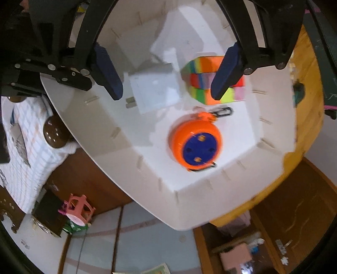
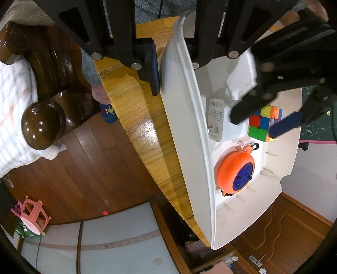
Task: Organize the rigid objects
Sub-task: 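Lower the white charger into the tray beside the cube and open the left tool, then move the left tool to the white bottle-shaped object and grasp it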
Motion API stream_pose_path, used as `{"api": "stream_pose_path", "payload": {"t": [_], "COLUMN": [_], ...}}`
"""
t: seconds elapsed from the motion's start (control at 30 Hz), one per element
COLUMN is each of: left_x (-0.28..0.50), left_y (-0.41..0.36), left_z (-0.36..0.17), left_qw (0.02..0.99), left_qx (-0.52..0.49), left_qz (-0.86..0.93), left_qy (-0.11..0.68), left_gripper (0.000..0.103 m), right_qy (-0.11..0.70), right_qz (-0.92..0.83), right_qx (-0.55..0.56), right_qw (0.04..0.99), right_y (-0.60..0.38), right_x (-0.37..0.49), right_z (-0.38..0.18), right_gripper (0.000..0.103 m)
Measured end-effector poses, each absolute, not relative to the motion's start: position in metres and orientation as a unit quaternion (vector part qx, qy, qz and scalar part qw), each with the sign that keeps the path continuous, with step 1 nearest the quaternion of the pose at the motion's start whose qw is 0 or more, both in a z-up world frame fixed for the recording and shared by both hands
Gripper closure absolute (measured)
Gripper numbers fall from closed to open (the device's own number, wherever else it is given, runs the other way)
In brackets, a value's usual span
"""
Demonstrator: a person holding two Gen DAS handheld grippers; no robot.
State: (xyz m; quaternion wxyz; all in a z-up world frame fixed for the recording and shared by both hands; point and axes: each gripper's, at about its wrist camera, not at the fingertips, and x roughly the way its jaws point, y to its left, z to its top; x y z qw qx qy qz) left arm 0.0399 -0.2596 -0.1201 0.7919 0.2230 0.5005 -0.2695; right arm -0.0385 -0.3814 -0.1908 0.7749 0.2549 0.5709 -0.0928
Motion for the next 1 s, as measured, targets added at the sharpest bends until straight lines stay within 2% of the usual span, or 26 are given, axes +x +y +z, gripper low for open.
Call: {"api": "stream_pose_path", "payload": {"t": [0.57,1.0], "left_x": [0.024,0.02], "left_y": [-0.202,-0.115], "left_z": [-0.075,-0.049], "left_qw": [0.838,0.871], "left_qx": [0.201,0.175], "left_qz": [-0.227,-0.139], "left_qy": [0.454,0.439], "left_gripper": [0.014,0.014], "right_qy": [0.573,0.58], "right_qz": [-0.103,-0.108], "right_qx": [0.271,0.277], "right_qw": [0.766,0.759], "right_y": [-0.385,-0.387], "right_x": [-0.037,-0.035], "right_z": [-0.192,-0.196], "right_gripper": [0.09,0.092]}}
